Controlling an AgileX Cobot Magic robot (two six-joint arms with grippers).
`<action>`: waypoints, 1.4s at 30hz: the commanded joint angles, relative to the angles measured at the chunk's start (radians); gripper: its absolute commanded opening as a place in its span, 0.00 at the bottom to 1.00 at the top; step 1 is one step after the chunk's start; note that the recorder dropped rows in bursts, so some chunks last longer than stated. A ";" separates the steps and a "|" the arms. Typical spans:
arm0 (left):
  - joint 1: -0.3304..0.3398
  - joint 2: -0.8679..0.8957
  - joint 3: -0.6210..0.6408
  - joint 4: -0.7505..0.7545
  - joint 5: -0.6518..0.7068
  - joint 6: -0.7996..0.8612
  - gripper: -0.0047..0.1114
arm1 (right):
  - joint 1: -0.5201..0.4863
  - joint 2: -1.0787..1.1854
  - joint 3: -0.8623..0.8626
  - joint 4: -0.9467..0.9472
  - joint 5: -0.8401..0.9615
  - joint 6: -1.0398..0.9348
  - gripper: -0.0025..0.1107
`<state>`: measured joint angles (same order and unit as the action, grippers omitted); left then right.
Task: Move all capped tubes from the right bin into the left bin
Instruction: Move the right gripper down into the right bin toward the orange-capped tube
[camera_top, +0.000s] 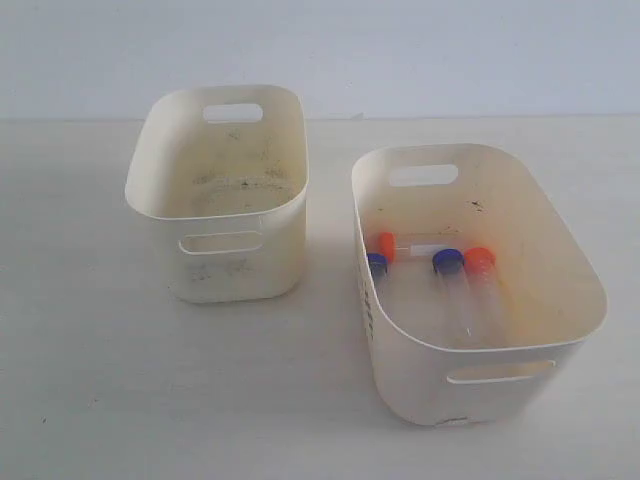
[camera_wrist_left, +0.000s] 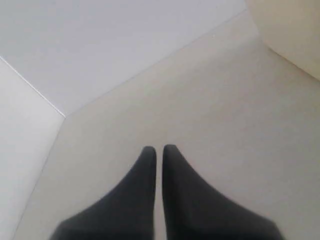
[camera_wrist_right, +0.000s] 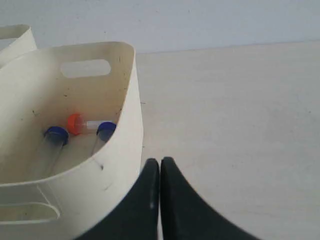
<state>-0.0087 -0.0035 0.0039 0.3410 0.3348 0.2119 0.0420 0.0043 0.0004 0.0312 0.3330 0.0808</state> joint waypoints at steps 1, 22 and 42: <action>-0.001 0.004 -0.004 -0.003 -0.005 -0.001 0.08 | -0.003 -0.004 0.000 -0.019 -0.125 -0.012 0.02; -0.001 0.004 -0.004 -0.003 -0.005 -0.001 0.08 | -0.001 0.555 -0.929 0.022 0.198 -0.258 0.02; -0.001 0.004 -0.004 -0.003 -0.005 -0.001 0.08 | 0.246 1.586 -1.149 0.084 0.396 -1.337 0.21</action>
<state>-0.0087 -0.0035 0.0039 0.3410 0.3348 0.2119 0.2881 1.5543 -1.1430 0.1165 0.7342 -1.2241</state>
